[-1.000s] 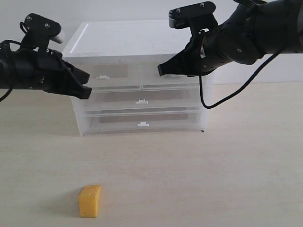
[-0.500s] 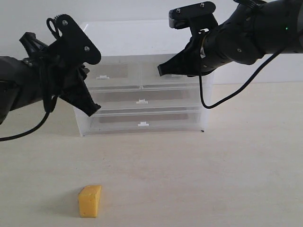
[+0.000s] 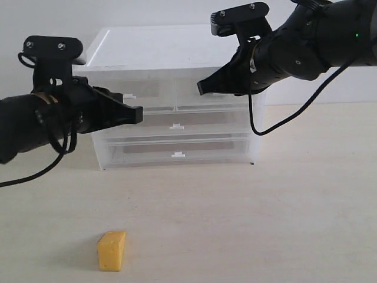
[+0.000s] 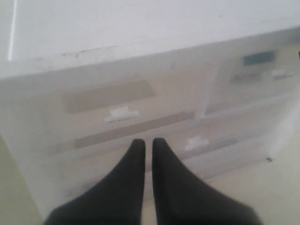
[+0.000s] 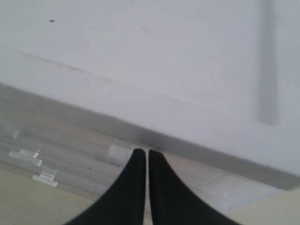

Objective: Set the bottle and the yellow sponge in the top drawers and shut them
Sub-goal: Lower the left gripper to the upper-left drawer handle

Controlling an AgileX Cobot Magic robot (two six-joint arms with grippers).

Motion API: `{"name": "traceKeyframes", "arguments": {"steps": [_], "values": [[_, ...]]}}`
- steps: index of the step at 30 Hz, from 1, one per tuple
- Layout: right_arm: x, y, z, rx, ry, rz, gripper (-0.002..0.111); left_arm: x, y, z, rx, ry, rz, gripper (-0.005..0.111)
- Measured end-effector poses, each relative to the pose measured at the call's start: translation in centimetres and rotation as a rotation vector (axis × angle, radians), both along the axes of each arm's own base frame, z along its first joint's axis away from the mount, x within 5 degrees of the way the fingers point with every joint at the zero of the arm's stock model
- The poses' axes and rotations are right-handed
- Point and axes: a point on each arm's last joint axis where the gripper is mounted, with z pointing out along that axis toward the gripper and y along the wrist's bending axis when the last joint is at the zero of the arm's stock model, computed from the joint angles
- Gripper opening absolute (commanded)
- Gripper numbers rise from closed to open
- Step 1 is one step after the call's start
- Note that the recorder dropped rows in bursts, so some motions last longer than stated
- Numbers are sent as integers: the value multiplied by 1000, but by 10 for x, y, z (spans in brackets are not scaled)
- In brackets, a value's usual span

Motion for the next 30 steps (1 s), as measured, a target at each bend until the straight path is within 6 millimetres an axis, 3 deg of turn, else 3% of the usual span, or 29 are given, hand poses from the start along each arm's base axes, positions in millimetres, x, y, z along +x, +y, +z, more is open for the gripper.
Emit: {"name": "traceKeyframes", "arguments": {"steps": [6,12,18,25,30], "values": [[0,0,0,0,0,0,0,-10,3,-9,-276,-10,-73,4],[0,0,0,-5,1,-1,0,-9,39,-17,-622,6,-131,4],[0,0,0,-5,1,-1,0,-6,54,-39,-987,89,-137,4],[0,0,0,-7,0,0,0,4,59,-83,-1185,280,52,4],[0,0,0,-6,-1,1,0,15,54,-91,-1245,296,100,4]]}}
